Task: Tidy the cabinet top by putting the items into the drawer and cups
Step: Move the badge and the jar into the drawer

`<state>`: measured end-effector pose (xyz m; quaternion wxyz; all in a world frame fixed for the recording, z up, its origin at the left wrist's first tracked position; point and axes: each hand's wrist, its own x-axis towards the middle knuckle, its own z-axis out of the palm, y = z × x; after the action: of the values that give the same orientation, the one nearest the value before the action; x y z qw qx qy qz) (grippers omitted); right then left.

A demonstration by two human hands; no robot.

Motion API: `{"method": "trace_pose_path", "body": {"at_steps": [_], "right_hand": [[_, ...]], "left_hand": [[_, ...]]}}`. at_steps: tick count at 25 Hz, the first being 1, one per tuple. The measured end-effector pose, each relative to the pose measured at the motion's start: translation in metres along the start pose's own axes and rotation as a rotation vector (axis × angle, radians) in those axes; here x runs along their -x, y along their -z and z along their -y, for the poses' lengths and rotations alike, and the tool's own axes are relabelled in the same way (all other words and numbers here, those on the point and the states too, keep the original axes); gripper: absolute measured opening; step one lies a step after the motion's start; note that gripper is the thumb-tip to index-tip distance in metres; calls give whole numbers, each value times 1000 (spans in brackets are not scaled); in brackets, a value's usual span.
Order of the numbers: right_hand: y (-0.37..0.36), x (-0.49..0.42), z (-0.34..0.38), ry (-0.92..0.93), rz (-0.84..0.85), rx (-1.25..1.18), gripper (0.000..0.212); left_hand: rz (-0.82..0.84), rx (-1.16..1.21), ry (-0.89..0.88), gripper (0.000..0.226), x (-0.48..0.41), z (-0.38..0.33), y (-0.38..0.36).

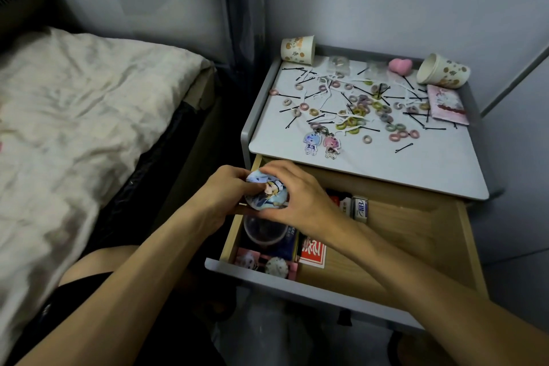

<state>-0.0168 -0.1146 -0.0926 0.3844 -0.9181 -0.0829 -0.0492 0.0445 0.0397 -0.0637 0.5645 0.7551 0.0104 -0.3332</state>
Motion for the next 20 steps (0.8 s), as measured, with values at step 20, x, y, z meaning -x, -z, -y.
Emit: {"method": "trace_pose_path", "body": {"at_steps": [20], "right_hand": [[-42, 13, -29, -41, 220, 168, 85]], "left_hand": [[-249, -189, -96, 20, -5, -1, 0]]}}
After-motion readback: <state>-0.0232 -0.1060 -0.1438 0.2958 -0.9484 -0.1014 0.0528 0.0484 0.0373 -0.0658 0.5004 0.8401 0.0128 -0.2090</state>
